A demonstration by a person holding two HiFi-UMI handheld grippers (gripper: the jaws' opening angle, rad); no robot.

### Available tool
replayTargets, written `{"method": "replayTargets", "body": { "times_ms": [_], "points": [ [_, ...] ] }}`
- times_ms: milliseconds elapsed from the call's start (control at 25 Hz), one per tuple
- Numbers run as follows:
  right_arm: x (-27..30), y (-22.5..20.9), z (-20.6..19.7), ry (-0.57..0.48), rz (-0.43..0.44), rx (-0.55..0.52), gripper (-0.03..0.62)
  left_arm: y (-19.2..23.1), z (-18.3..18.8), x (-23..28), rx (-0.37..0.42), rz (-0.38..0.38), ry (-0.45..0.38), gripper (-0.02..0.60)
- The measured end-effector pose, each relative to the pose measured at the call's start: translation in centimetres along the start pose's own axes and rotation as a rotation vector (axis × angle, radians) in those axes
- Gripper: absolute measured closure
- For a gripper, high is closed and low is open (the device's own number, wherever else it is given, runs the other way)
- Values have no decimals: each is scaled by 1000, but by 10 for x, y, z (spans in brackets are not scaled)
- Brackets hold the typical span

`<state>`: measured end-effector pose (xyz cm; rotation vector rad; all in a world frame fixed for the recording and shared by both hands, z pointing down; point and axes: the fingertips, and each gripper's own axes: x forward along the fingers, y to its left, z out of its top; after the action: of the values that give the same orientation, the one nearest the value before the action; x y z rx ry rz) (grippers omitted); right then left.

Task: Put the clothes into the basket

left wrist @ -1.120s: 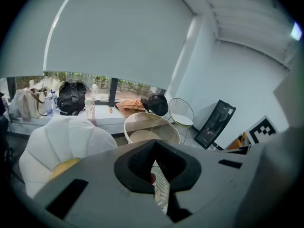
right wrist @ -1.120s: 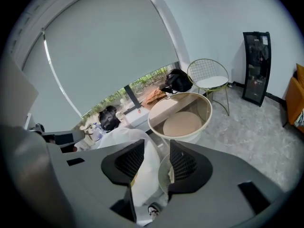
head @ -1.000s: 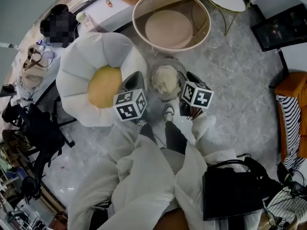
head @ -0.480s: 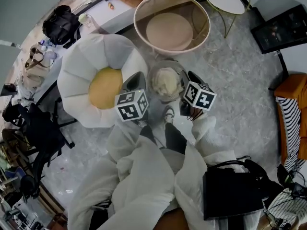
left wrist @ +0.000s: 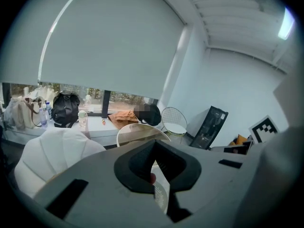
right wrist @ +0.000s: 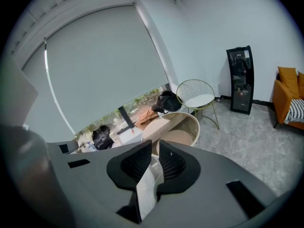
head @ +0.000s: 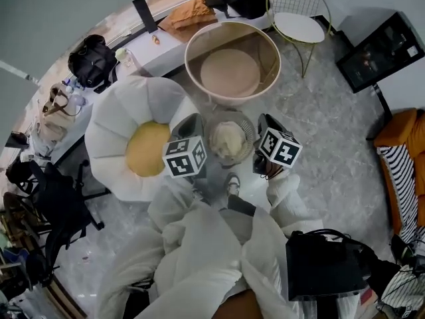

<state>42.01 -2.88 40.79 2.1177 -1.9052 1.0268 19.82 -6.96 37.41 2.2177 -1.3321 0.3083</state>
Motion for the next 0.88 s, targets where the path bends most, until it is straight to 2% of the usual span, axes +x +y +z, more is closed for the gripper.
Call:
{"method": "replayTargets", "body": {
  "times_ms": [240,480,680,880],
  "points": [
    [-26,-5,32,-86,-32,-16,560,-19,30,-4,51,-57,-49,575],
    [-53,-4,53,-173,-51,-47,562,-34,49,-9,110,-95,-82,575],
    [-62,-2,56,-204,-60,-39,561,-34,56,-11,136,-111,-85,575],
    [-71,7,53,-211,-62,-108,570,-33,55,-15,146,-117,-81,576]
  ]
}}
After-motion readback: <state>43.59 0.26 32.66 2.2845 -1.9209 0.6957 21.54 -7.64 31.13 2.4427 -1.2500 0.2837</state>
